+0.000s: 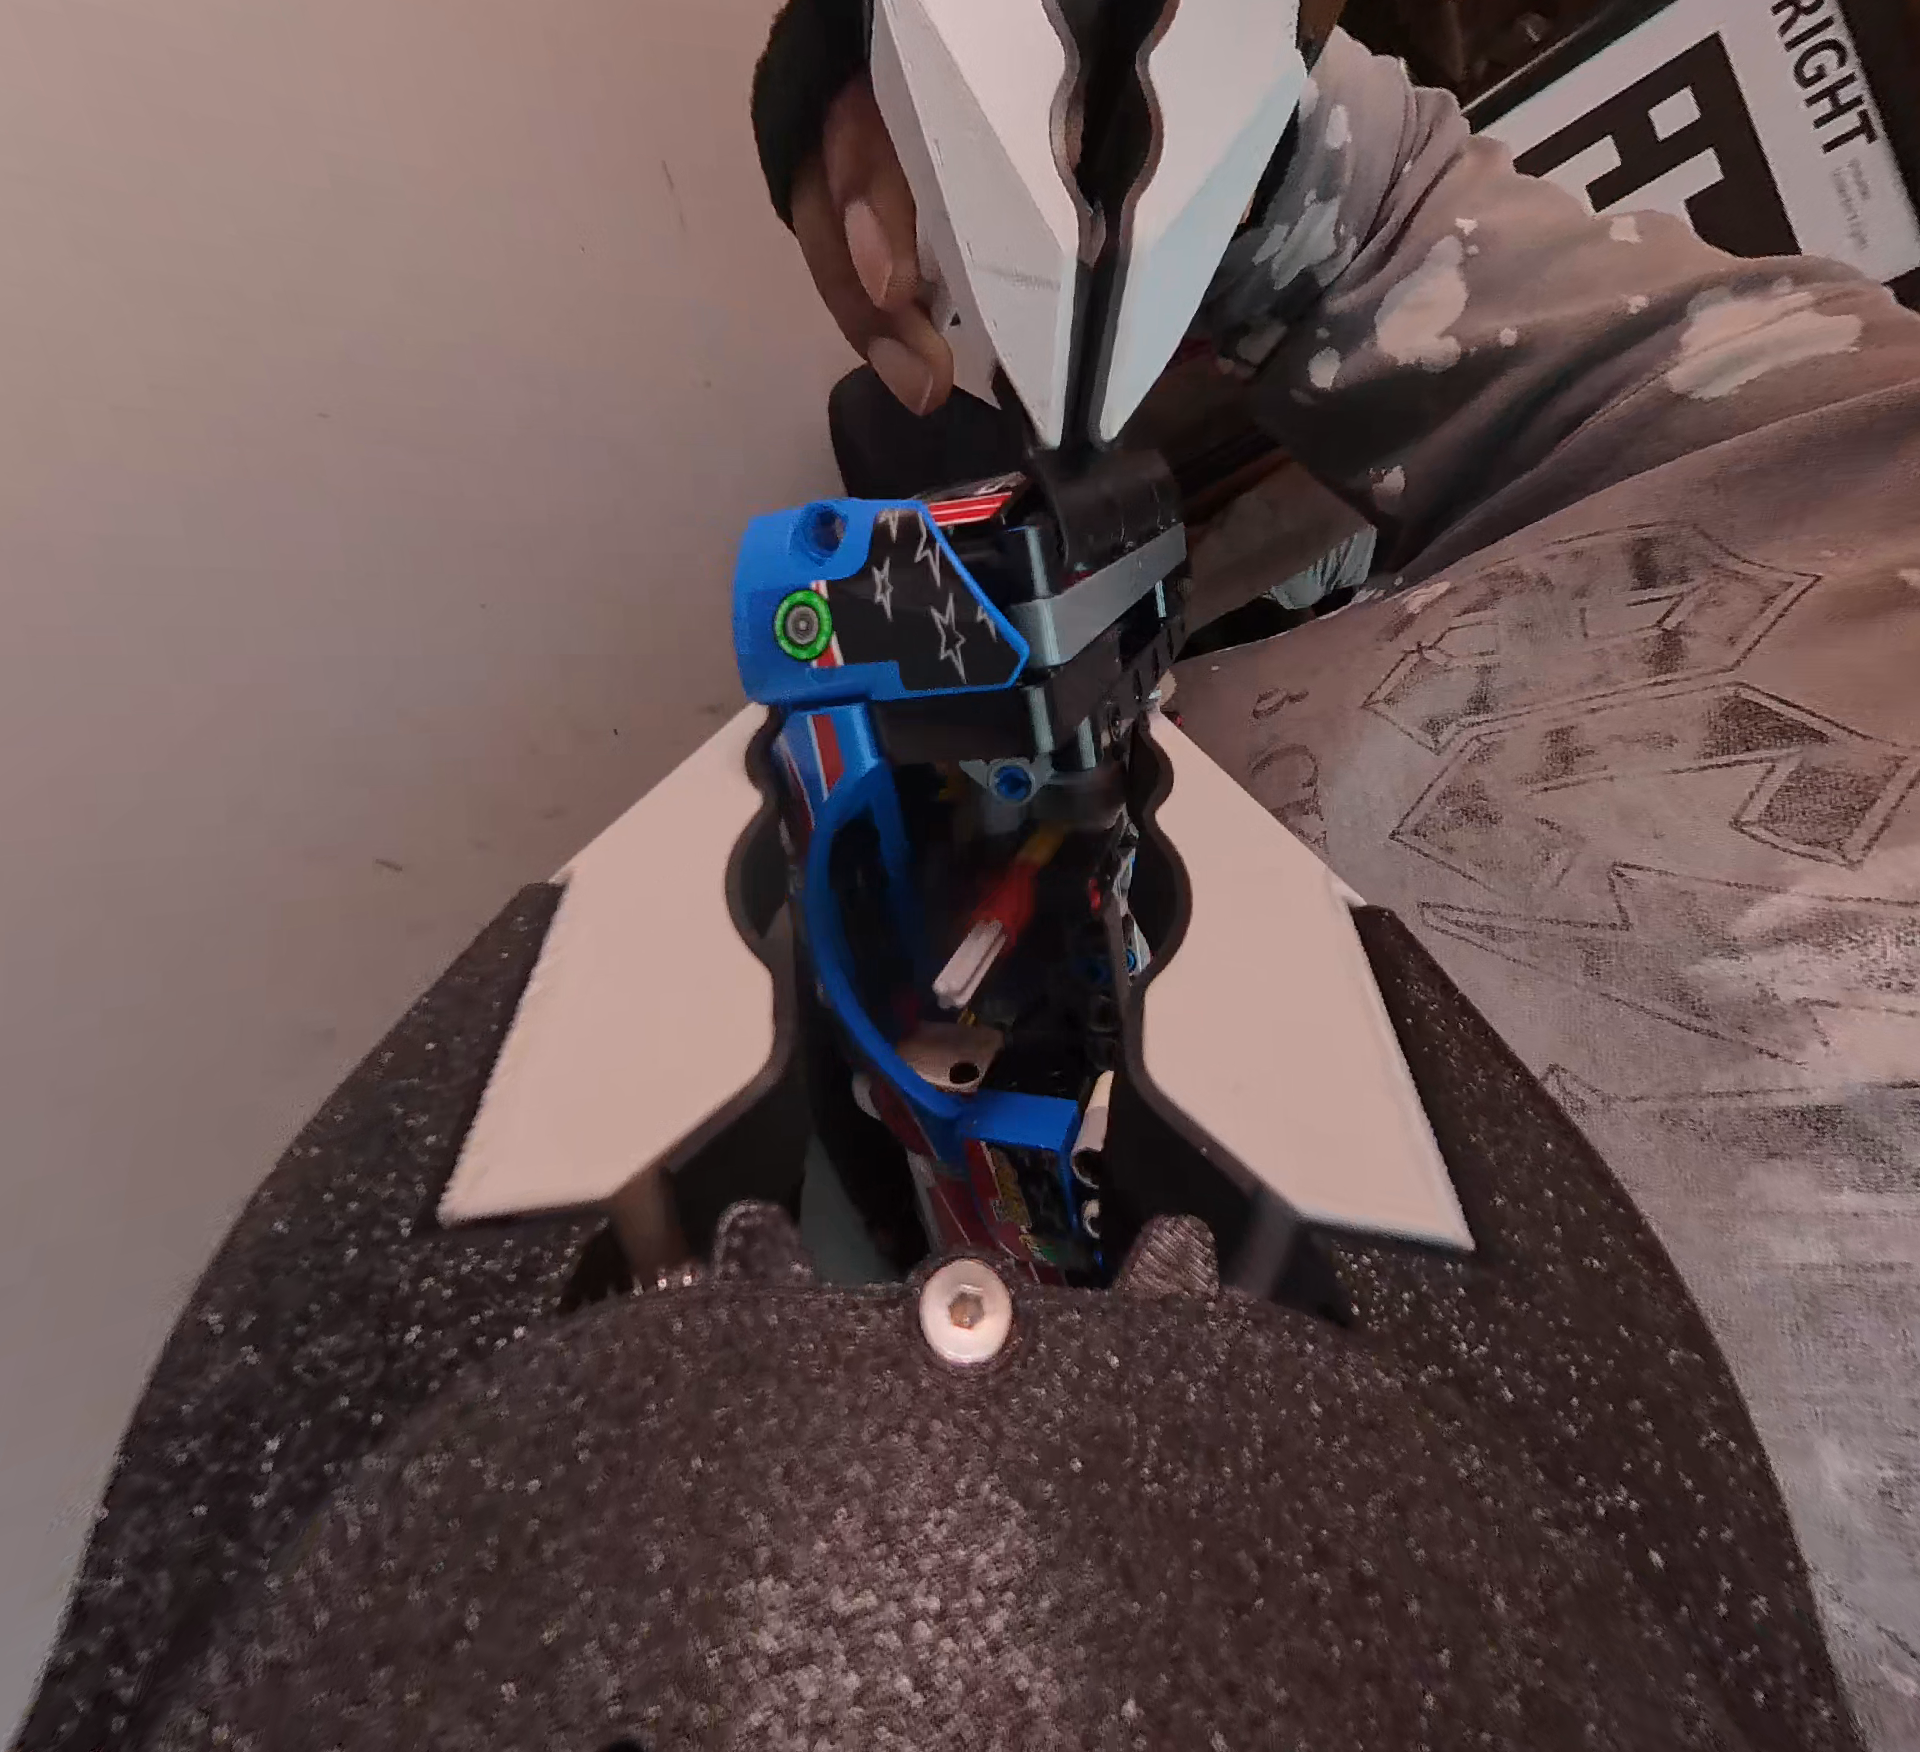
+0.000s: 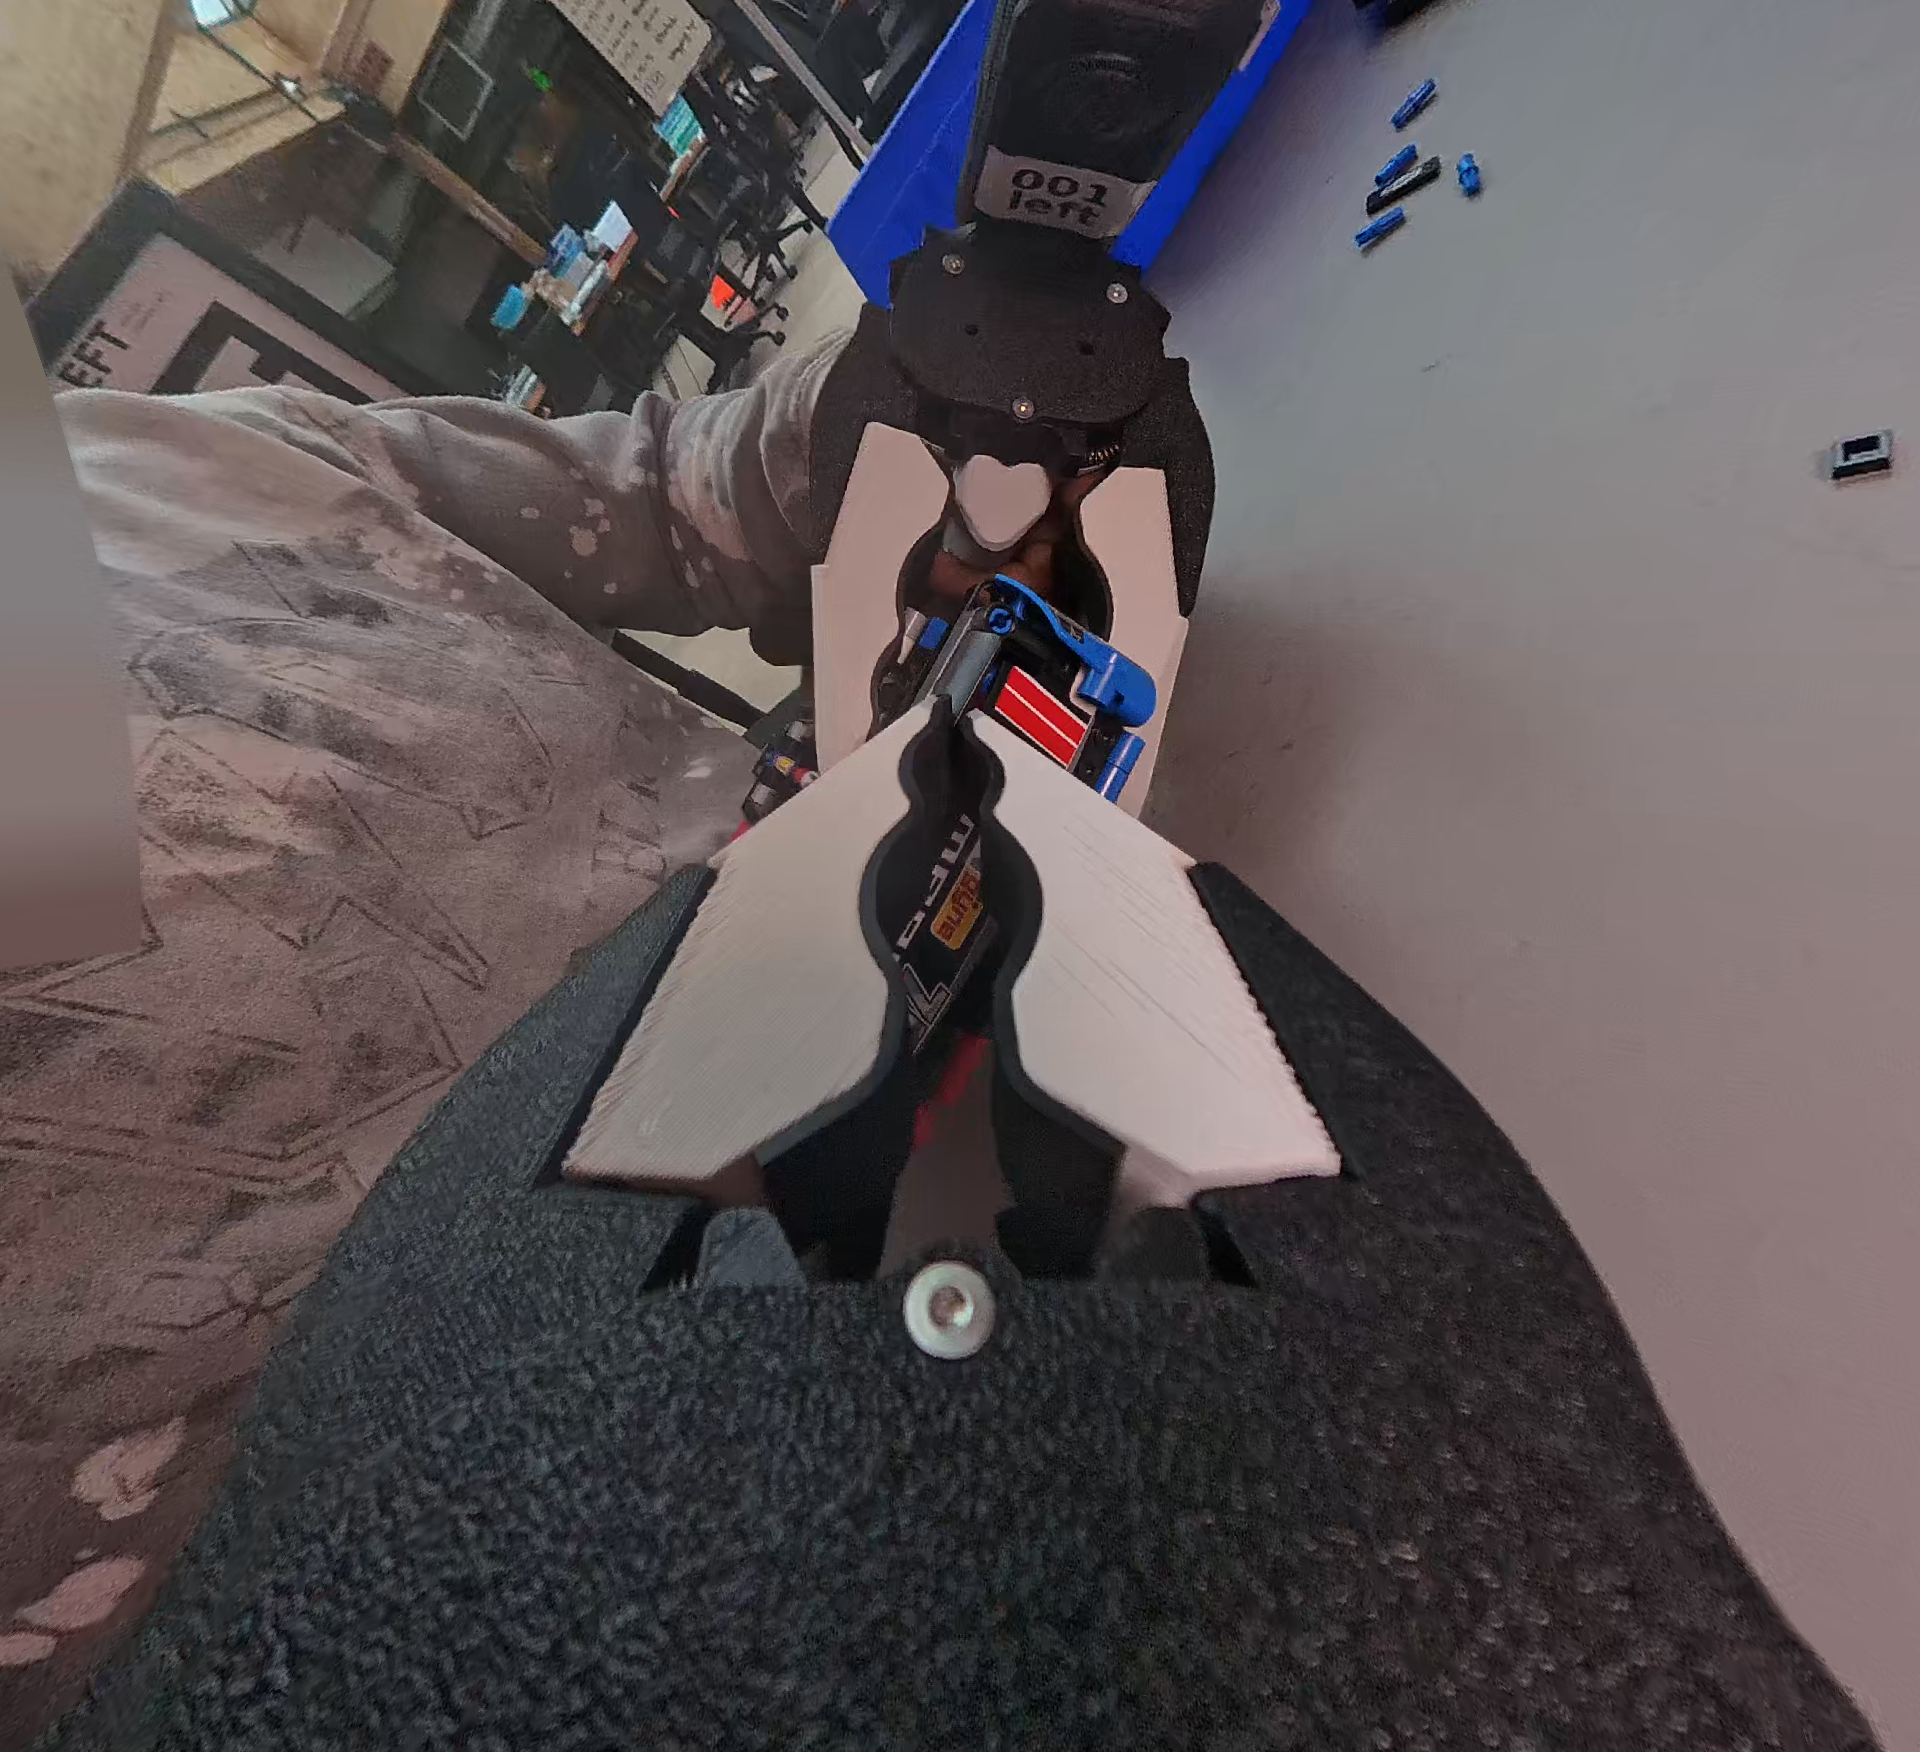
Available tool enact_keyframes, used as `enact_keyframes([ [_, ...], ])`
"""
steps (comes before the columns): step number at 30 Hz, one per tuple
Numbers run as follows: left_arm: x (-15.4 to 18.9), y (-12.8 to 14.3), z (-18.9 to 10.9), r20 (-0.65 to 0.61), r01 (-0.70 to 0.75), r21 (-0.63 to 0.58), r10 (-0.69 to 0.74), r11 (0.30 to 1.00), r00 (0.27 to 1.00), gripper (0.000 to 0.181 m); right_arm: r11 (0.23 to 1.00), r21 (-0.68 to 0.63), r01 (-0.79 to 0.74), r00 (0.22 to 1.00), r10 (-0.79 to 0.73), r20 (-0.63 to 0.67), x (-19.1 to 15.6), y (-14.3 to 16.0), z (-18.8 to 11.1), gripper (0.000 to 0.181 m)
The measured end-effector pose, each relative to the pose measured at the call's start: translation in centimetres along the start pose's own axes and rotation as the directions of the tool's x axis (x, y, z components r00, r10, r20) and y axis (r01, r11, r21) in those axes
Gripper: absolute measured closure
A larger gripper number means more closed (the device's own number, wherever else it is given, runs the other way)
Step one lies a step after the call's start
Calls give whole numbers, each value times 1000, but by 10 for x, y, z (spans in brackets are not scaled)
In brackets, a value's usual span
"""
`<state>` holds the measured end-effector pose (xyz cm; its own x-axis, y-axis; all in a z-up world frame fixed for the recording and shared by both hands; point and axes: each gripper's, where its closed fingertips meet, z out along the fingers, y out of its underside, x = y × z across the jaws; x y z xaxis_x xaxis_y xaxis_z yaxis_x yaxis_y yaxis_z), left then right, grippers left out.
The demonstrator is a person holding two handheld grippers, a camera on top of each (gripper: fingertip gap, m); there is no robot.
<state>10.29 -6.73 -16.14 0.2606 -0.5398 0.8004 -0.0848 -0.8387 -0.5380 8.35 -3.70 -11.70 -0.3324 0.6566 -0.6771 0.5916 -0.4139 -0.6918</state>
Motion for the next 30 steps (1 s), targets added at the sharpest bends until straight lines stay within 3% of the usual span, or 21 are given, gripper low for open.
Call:
enact_keyframes([
  [4, 0, -1, 2, 10, -15, -12, 15, 1000, 1000, 118, 989, -77, 127, 987, -133, -87, -4, 4, -5, 179],
  [7, -2, -2, 1, 17, -12, -13, 12, 1000, 1000, 118, 969, -147, 197, 965, -218, -146, -4, 8, -7, 163],
  [10, -7, -4, -2, 31, 12, 7, -12, 1000, 999, 118, 936, -232, 265, 924, -315, -215, -3, 13, -10, 160],
  [14, -11, -7, -6, 62, 27, 37, -30, 999, 998, 118, 934, -282, 218, 910, -298, -287, 2, 17, -12, 161],
  [20, -11, -8, -7, 123, 20, 61, -27, 998, 992, 118, 942, -299, 154, 931, -240, -277, -1, 14, -14, 172],
  [25, -3, -11, -11, 179, -46, 83, 31, 995, 983, 119, 959, -269, 85, 967, -145, -210, -12, 6, -13, 179],
  [30, 5, -16, -16, 237, -123, 98, 97, 988, 967, 119, 969, -234, 74, 988, -103, -115, -26, 0, -12, 174],
])
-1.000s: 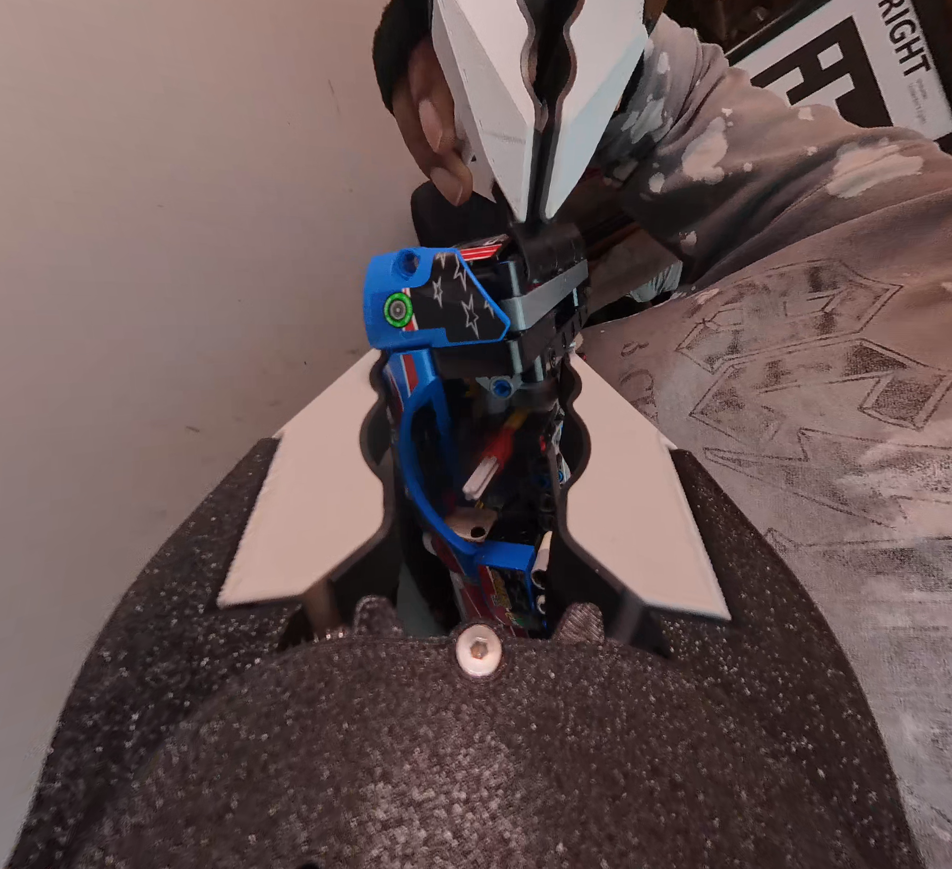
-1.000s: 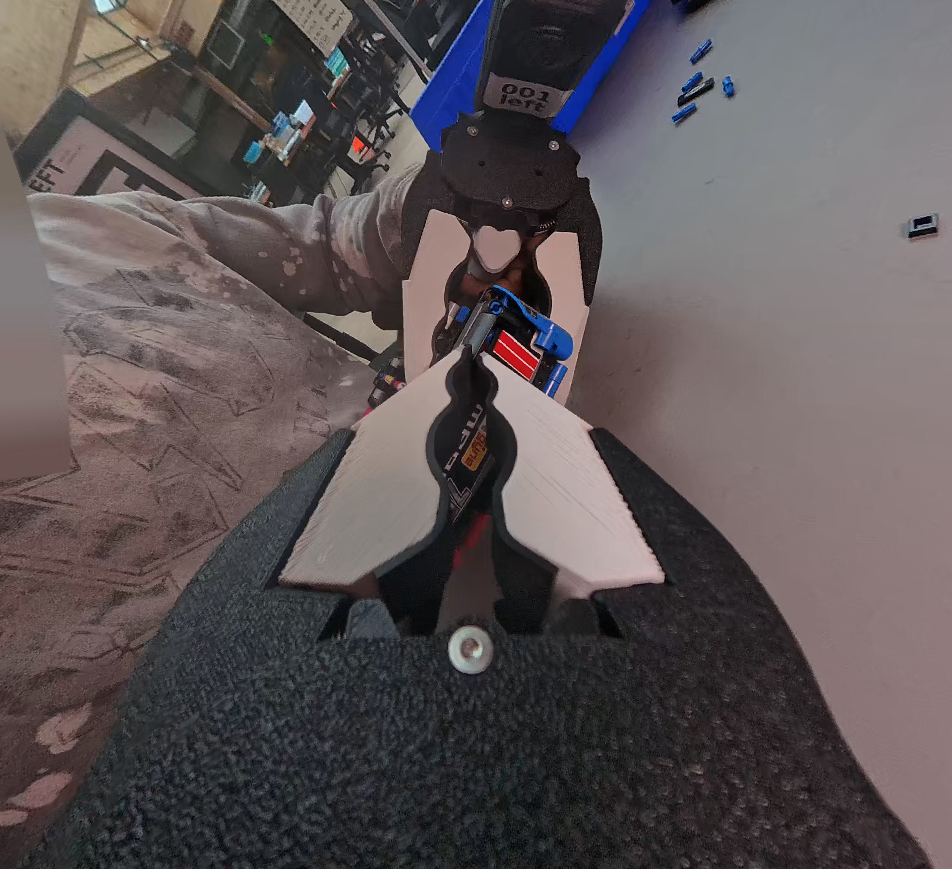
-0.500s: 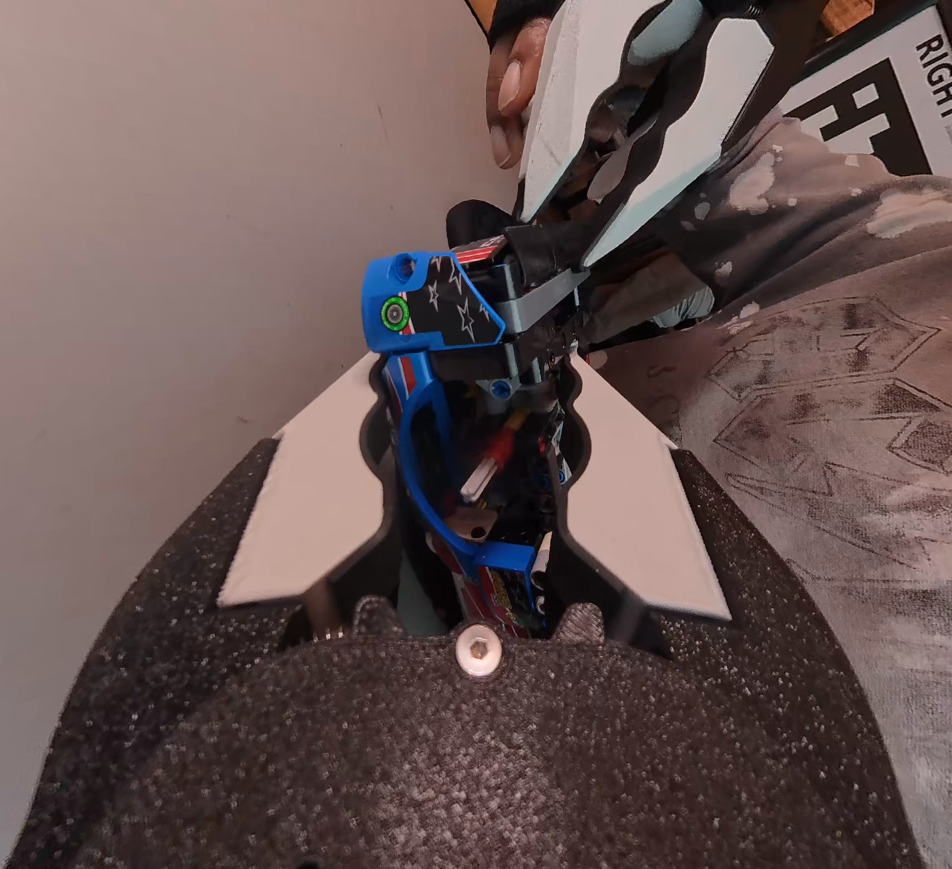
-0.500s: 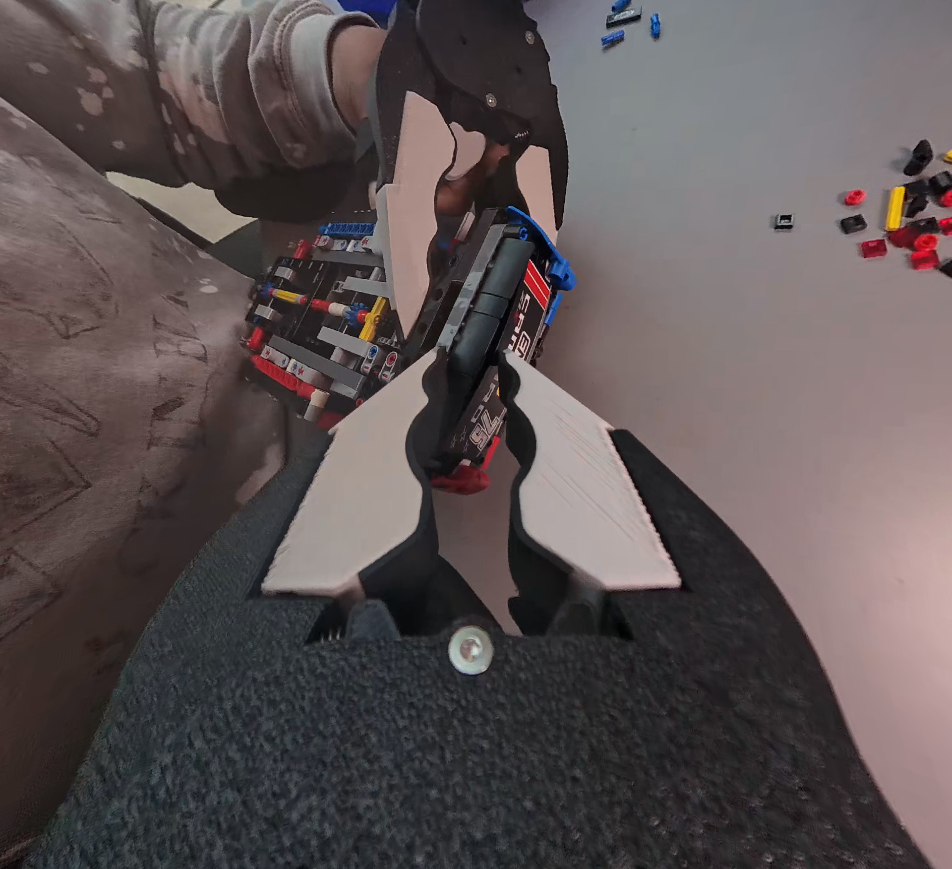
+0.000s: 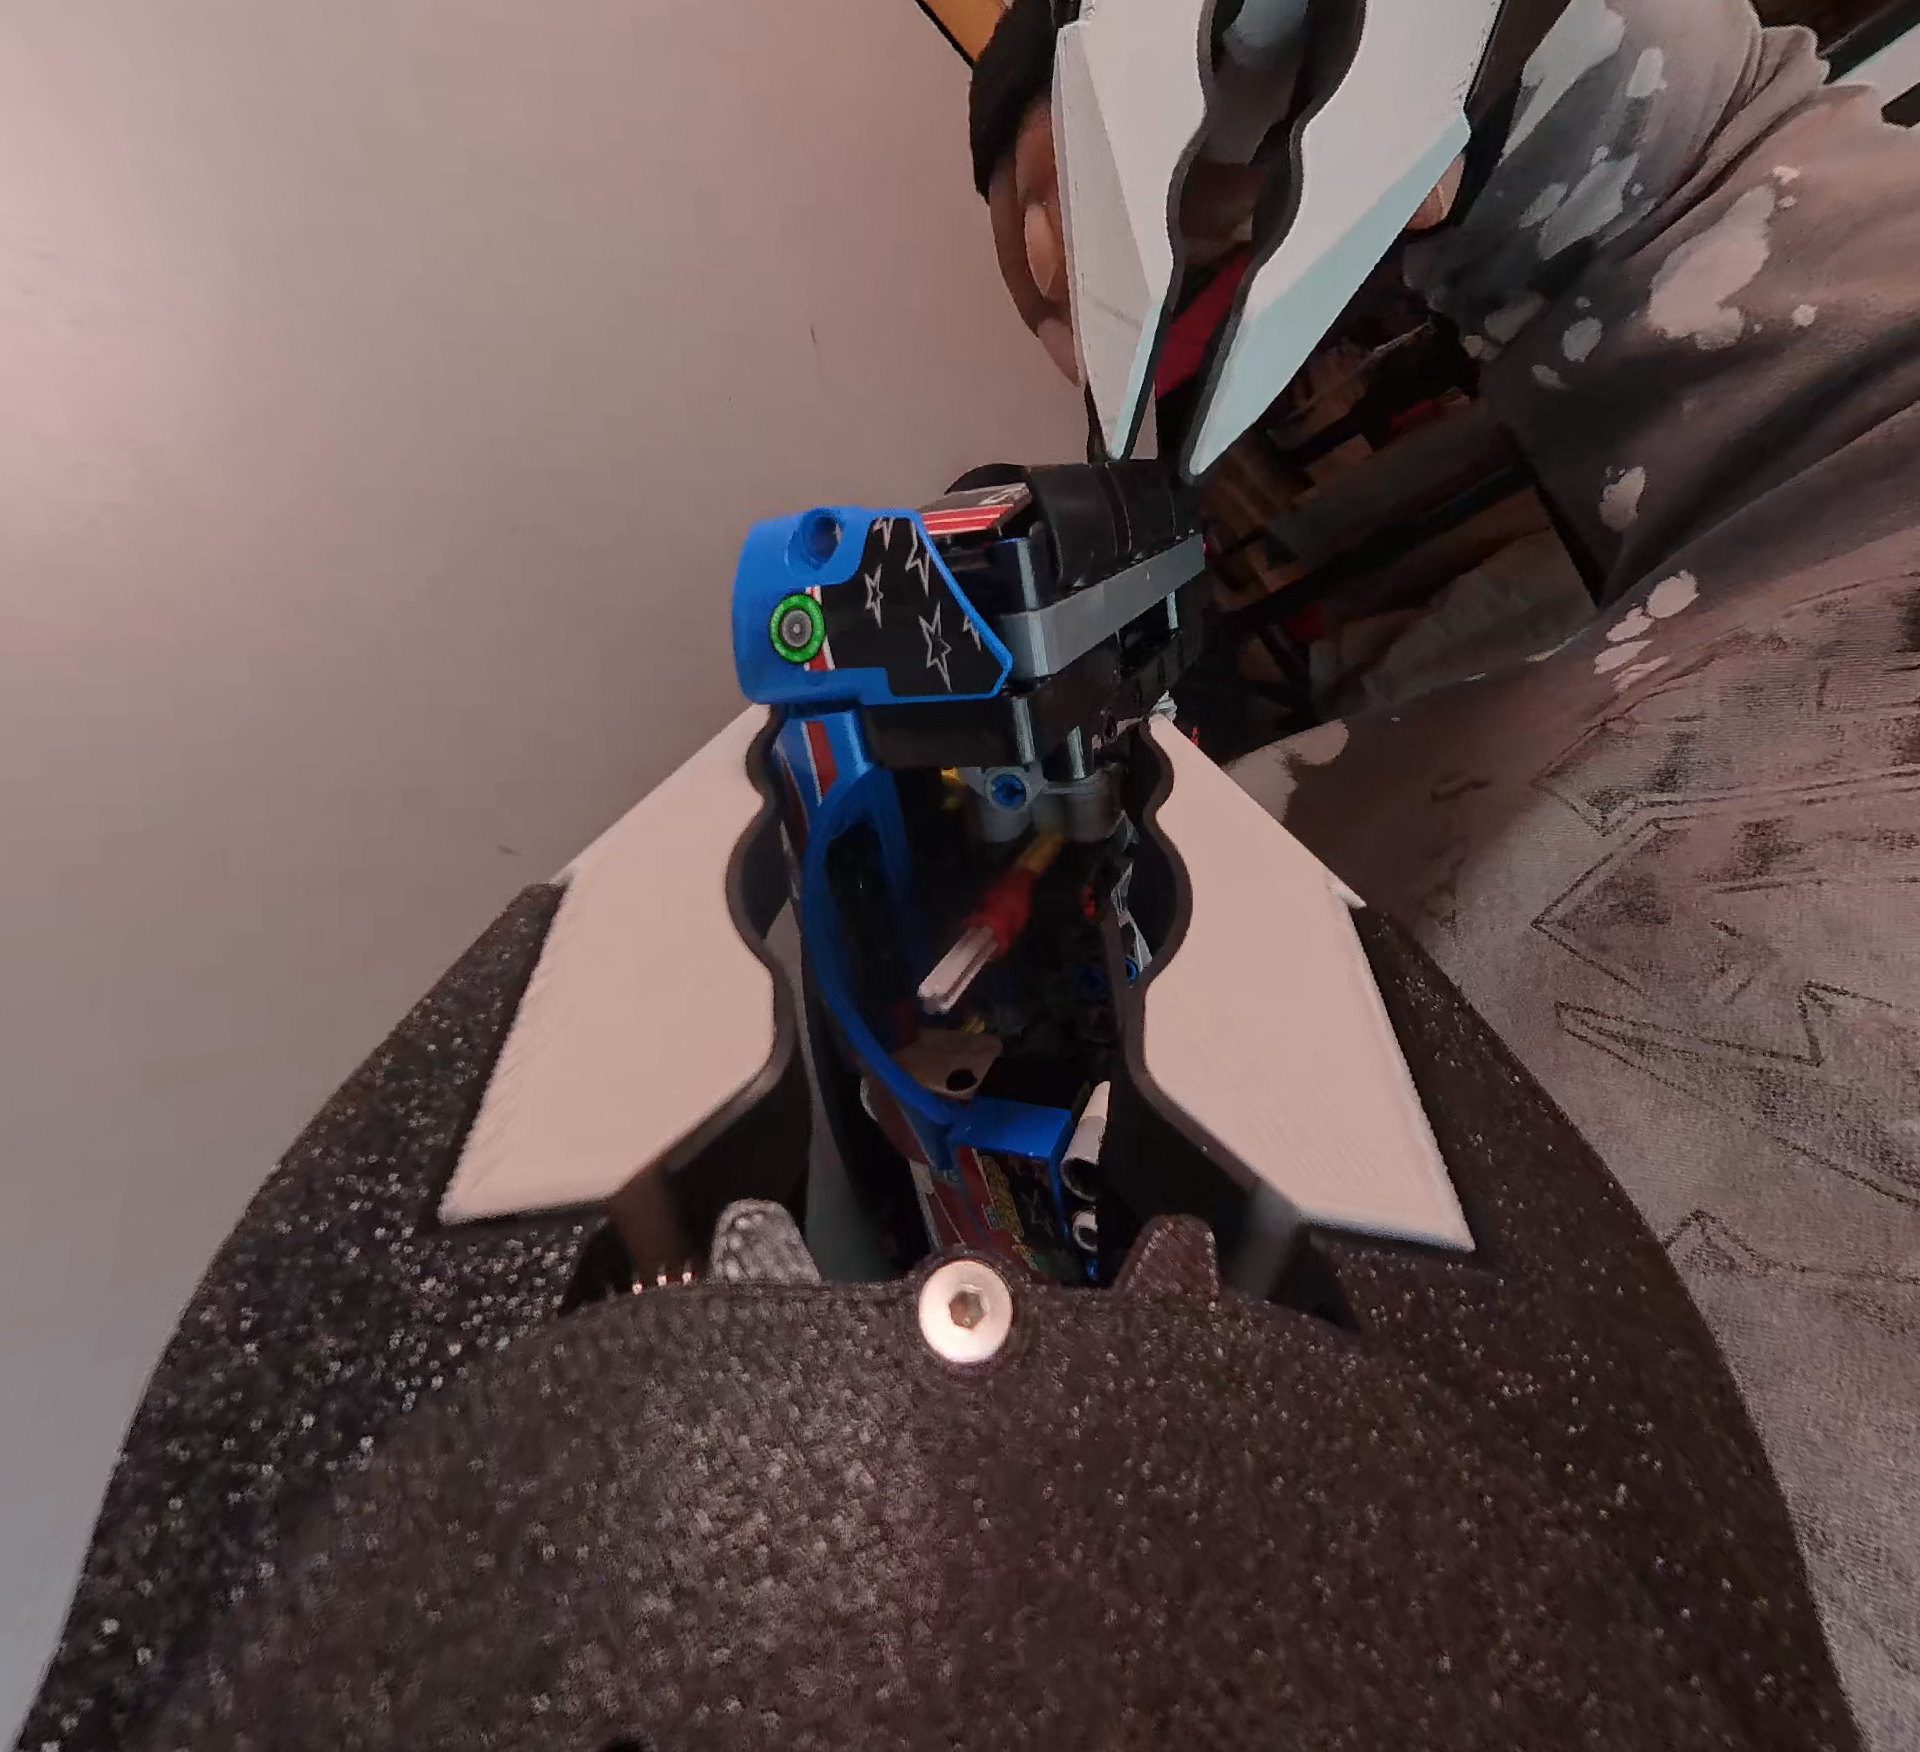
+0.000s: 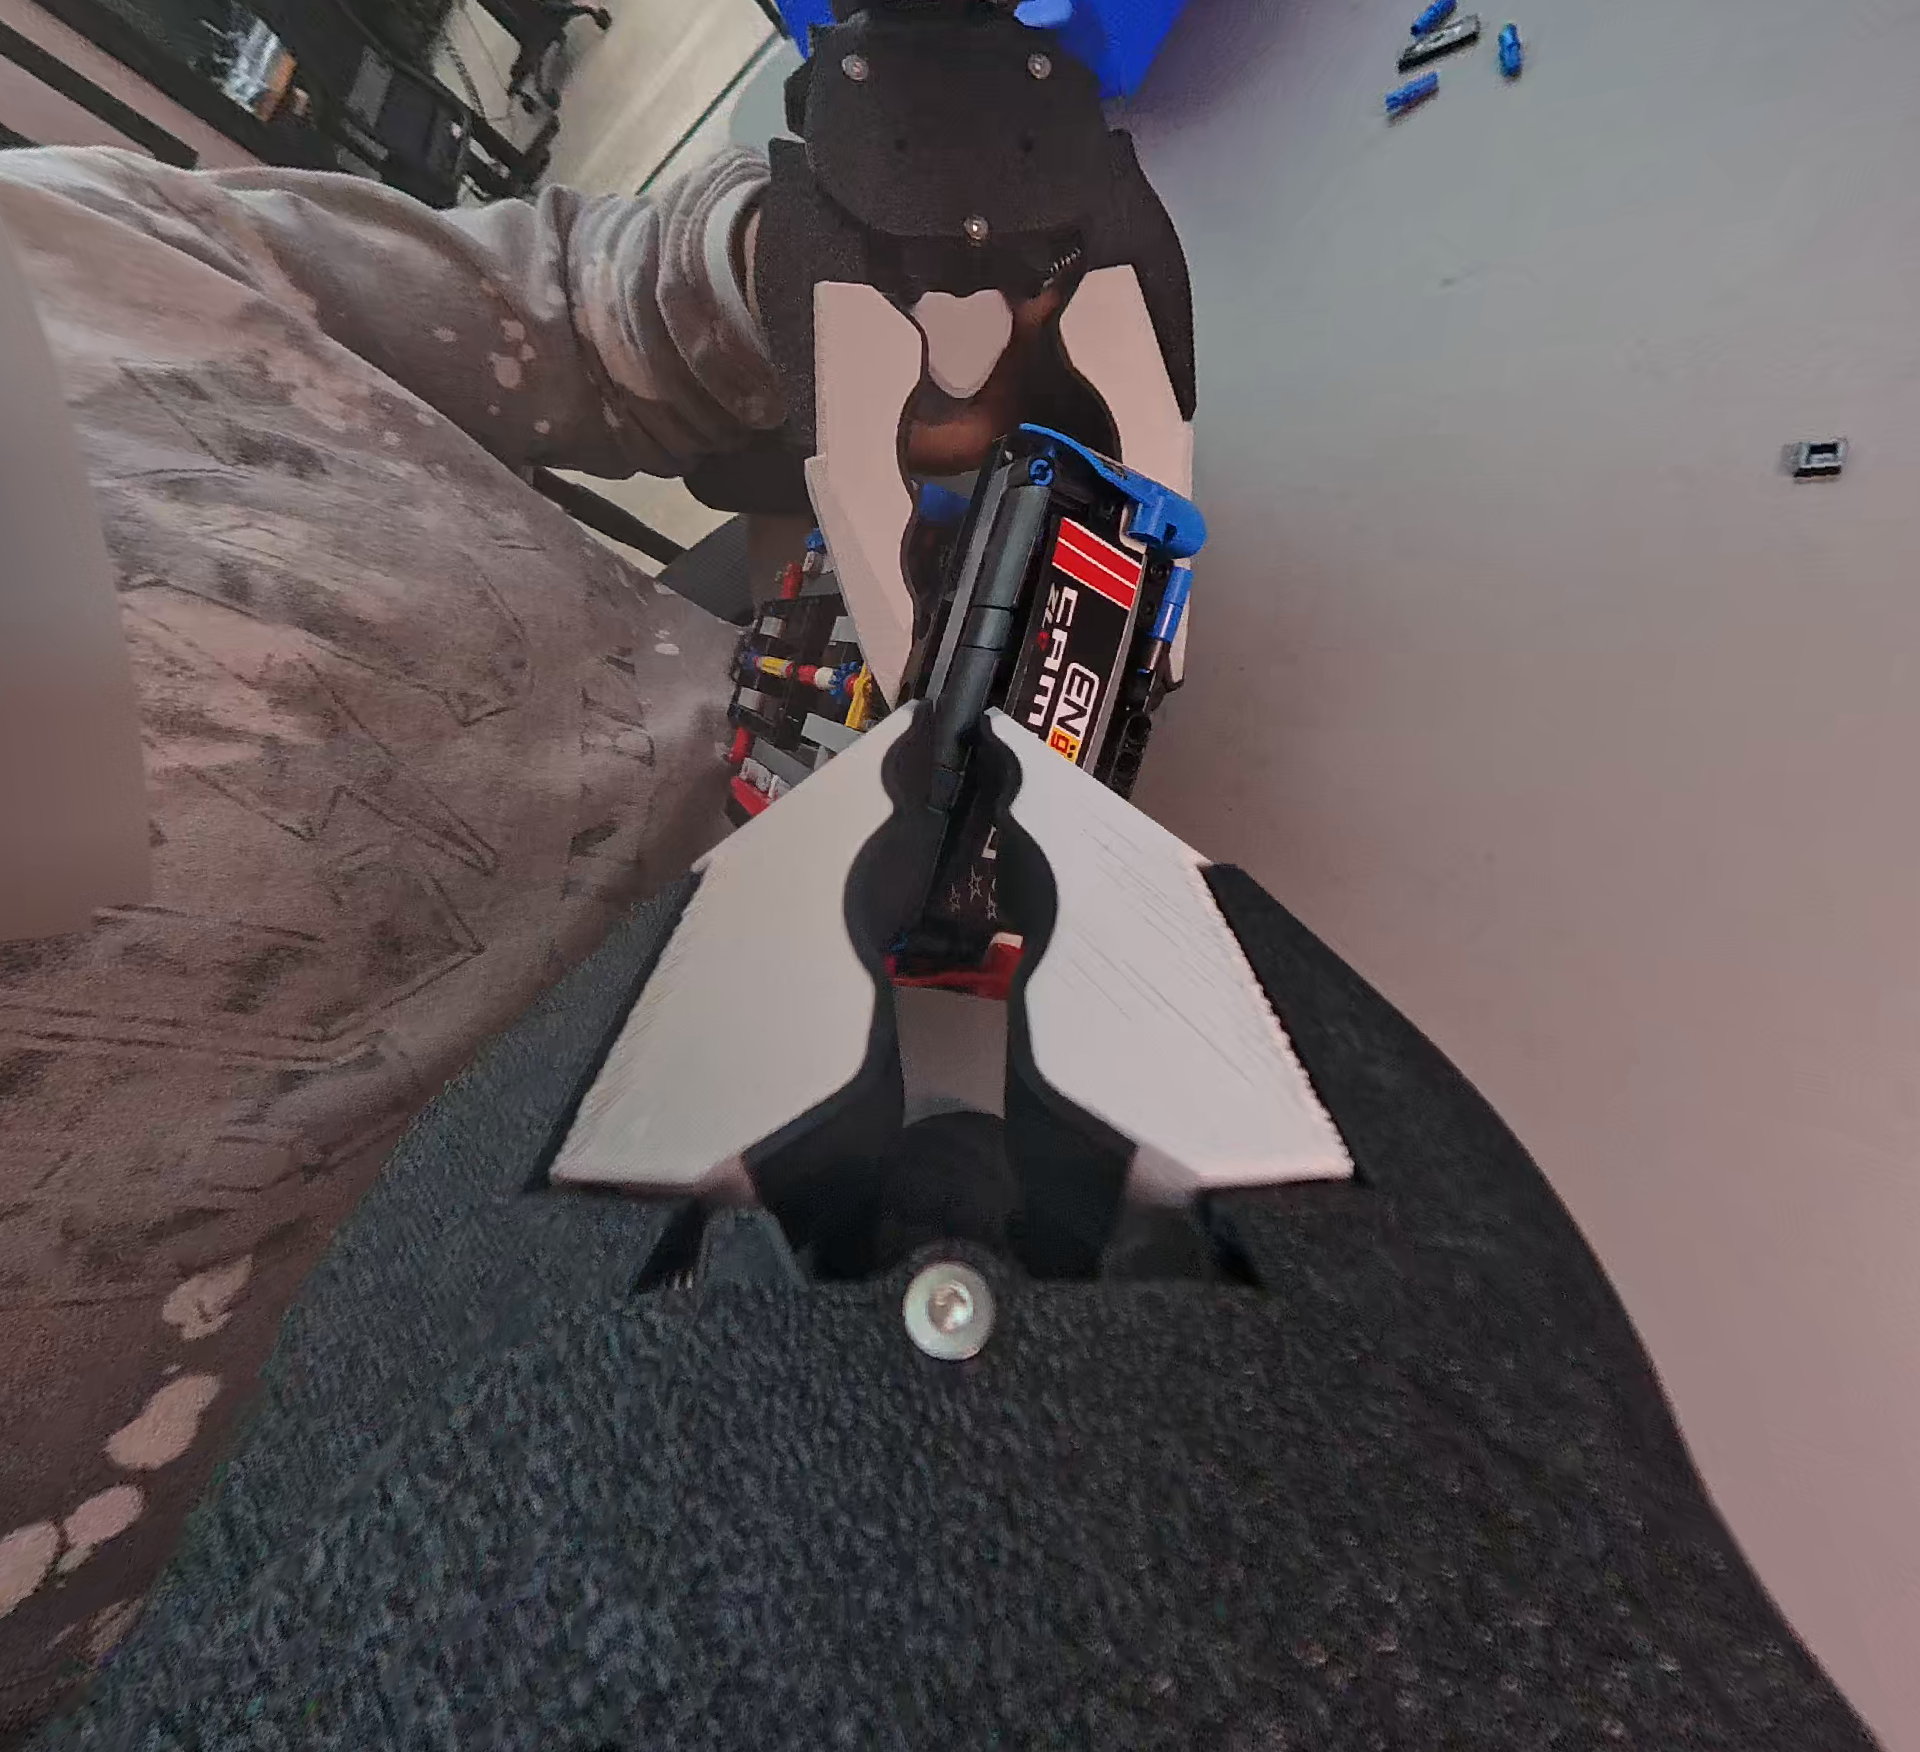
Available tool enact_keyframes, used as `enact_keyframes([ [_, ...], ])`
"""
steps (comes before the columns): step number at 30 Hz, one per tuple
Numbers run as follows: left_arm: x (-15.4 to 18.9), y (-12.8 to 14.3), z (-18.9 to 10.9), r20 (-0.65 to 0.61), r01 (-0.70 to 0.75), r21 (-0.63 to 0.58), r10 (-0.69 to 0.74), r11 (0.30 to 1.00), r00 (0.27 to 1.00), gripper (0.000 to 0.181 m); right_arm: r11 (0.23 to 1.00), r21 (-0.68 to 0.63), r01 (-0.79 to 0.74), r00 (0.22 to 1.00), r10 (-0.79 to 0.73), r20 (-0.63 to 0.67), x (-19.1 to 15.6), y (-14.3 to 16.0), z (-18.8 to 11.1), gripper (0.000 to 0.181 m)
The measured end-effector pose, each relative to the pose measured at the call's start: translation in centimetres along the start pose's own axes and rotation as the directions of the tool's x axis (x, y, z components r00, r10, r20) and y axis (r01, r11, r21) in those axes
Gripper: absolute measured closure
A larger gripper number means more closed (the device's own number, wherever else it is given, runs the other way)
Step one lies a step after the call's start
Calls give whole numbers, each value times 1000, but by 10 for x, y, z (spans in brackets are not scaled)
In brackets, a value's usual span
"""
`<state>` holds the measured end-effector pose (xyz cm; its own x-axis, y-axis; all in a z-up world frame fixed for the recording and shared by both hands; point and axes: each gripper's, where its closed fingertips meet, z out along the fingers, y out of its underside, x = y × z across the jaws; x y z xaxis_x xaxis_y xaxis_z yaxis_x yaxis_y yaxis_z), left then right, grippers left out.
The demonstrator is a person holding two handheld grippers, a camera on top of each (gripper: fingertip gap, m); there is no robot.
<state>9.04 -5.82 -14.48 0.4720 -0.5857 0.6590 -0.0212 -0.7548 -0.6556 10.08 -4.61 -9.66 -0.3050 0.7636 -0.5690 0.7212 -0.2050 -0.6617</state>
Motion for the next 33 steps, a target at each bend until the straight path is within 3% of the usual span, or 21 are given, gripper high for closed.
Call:
enact_keyframes([
  [6, 14, -7, -9, 40, -98, 47, 96, 994, 995, 119, 995, 70, 73, 995, -77, 57, -22, -10, -2, 170],
  [16, 26, -14, -22, 148, -213, 97, 198, 972, 969, 118, 968, 72, 241, 968, -234, -96, -36, -22, 1, 172],
  [21, 20, -12, -20, 163, -187, 84, 171, 979, 972, 118, 976, 98, 193, 976, -181, -122, -24, -22, 3, 181],
  [28, 11, -8, -16, 118, -118, 85, 108, 989, 987, 118, 974, 225, 38, 998, -46, 30, -9, -24, -3, 181],
  [30, 6, -5, -15, 99, -84, 81, 76, 993, 992, 118, 966, 226, 122, 992, -118, -33, -1, -26, -9, 181],
  [33, -5, -2, -14, 90, -27, 78, 20, 997, 996, 118, 939, 62, 339, 930, -325, -175, 6, -10, -2, 181],
])
